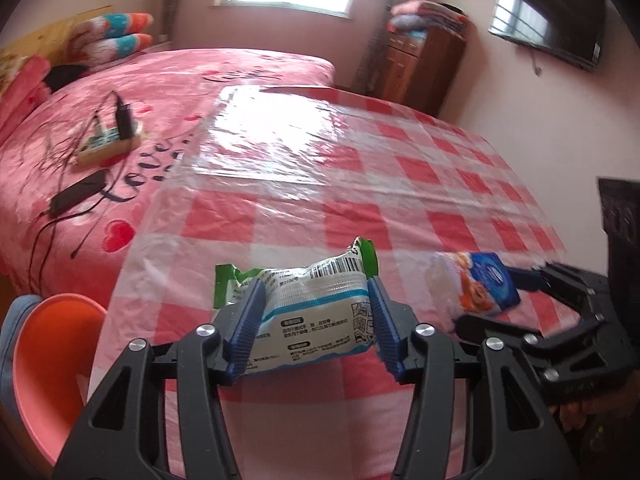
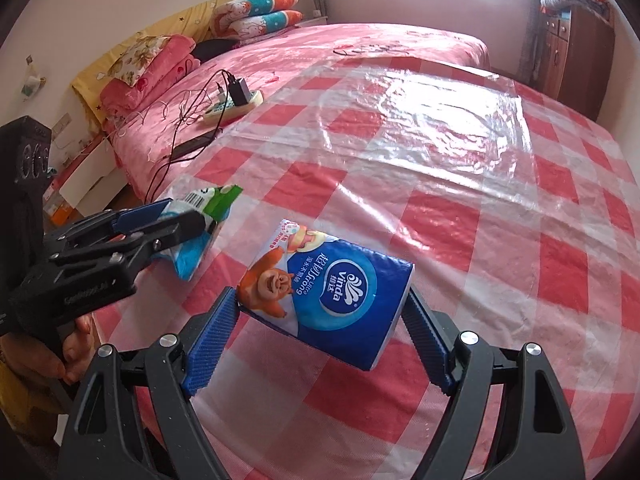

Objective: Collect trash
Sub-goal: 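Lift the wipes pack and tissue pack with both tools and carry them over the orange bucket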

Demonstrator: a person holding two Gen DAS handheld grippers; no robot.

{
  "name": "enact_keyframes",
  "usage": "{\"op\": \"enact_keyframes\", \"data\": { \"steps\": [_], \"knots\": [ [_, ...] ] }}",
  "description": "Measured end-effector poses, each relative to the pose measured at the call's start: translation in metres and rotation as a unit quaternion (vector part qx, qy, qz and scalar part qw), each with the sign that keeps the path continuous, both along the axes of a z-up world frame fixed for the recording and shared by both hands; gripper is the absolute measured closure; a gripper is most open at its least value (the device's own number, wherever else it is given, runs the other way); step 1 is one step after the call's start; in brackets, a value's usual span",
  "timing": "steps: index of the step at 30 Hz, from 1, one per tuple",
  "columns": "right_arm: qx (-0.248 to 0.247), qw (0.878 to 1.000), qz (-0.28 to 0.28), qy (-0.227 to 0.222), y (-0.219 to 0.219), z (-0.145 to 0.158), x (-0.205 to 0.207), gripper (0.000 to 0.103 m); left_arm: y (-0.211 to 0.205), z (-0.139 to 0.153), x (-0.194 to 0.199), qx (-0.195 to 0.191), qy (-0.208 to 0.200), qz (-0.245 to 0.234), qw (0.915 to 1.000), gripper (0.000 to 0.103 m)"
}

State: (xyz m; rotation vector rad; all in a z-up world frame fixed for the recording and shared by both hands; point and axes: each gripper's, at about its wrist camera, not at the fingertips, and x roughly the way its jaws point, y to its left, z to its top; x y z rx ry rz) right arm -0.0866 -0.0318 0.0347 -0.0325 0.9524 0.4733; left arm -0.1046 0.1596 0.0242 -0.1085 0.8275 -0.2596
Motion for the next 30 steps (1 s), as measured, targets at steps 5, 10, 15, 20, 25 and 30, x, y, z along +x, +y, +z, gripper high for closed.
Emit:
{"op": "enact_keyframes", "data": {
  "steps": [5, 10, 15, 20, 25, 30],
  "knots": [
    [0.001, 0.999, -0.023, 0.029, -0.010, -0.008, 0.003, 0.020, 0.007, 0.001, -0.008, -0.029, 0.001, -0.013, 0.9995, 0.025],
    [0.013, 0.999, -0.031, 0.029, -0.021, -0.007, -0.002, 0.013, 0.021, 0.004, -0.024, -0.036, -0.002, -0.013, 0.9993, 0.018],
    [0.024, 0.999, -0.021, 0.025, -0.023, -0.009, -0.001, 0.009, 0.030, -0.008, -0.019, -0.056, 0.028, 0.004, 0.9980, 0.017],
    [0.012, 1.000, -0.015, 0.006, -0.013, -0.010, 0.003, 0.008, 0.019, -0.015, -0.005, -0.054, 0.038, 0.014, 0.9977, 0.011],
    [-0.028, 0.999, -0.008, -0.018, -0.001, -0.013, 0.001, 0.010, 0.004, -0.021, 0.009, -0.013, 0.046, 0.017, 0.9987, 0.010],
    [-0.037, 0.999, -0.005, -0.032, 0.000, -0.014, 0.001, 0.017, -0.012, -0.024, 0.009, 0.037, 0.023, 0.013, 0.9990, 0.017]
  ]
}}
